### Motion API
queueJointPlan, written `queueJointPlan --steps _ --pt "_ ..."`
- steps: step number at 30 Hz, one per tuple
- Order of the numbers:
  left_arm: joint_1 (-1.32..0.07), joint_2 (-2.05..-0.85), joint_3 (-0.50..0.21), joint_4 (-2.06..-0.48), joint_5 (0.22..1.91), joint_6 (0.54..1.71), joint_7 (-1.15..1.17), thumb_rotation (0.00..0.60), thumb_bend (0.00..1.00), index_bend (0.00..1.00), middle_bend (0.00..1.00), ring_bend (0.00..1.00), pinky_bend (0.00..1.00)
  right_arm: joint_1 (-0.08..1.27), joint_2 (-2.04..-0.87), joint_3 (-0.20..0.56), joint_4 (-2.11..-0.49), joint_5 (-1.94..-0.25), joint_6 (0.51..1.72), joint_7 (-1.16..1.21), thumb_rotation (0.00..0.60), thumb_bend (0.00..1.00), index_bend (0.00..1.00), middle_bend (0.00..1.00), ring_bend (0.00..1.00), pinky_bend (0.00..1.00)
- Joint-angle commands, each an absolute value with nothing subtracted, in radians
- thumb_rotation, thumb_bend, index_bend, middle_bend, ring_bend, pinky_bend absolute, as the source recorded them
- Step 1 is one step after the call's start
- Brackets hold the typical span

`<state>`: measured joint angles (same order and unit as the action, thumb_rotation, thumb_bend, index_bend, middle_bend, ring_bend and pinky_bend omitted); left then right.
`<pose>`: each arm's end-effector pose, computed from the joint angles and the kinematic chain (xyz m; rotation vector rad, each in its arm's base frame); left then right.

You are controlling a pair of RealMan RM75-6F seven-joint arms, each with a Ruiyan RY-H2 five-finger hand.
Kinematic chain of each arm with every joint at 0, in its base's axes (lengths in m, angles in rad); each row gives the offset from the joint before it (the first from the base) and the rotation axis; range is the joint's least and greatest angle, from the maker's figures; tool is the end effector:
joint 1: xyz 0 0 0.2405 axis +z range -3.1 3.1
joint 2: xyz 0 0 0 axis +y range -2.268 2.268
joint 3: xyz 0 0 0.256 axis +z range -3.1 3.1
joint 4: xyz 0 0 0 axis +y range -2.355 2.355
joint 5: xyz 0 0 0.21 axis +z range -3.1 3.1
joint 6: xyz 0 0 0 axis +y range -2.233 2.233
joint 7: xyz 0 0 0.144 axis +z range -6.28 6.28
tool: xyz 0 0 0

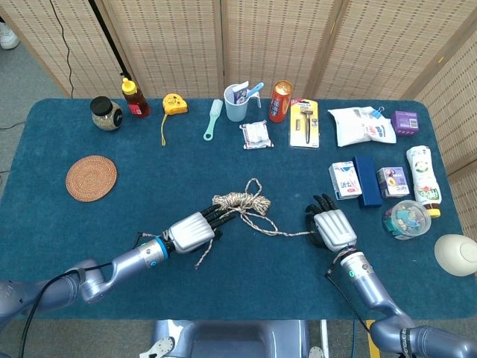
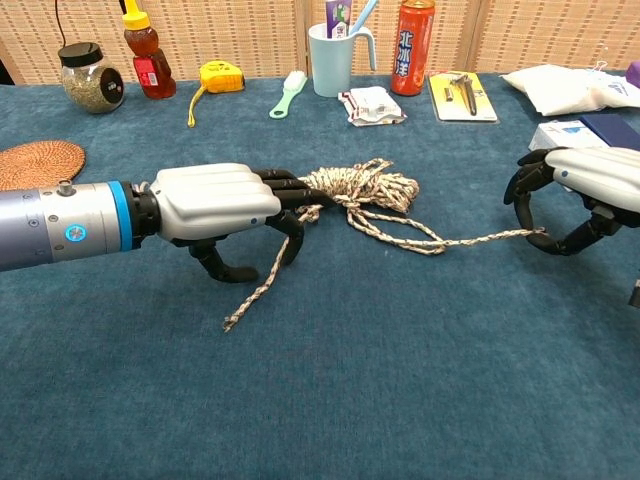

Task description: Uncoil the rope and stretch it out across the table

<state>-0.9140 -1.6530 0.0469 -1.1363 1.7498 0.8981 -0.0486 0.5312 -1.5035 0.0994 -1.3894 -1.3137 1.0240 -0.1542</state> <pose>-0.1299 0.3283 -0.0736 -2.4780 -0.4436 -0.9334 -0.2323 -0.3054 0.0024 1.7918 -1.0038 0.8751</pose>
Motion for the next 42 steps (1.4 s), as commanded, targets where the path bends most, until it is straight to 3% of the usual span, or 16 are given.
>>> queueJointPlan --steps 1,12,42 --pt "-0.917 -1.658 0.046 -1.134 1.744 0.896 -0.047 0.600 0.34 0.42 0.00 0.00 0.00 0.531 -1.503 0.099 -1.388 -1.314 1.023 -0.151 0.600 0.52 0.64 0.29 0.08 0.00" --pt "-0.929 -1.681 0.042 -1.126 1.719 0.889 -0.036 0.600 0.39 0.45 0.00 0.00 0.00 0.528 -1.503 0.098 -1.380 -1.318 1.026 -0.140 0.600 0.52 0.64 0.29 0.08 0.00" --pt "-0.940 -1.695 0.054 -1.126 1.685 0.880 -0.021 0.600 0.39 0.50 0.00 0.00 0.00 0.519 -1.501 0.097 -1.372 -1.322 1.032 -0.124 0.600 0.52 0.64 0.29 0.09 0.00"
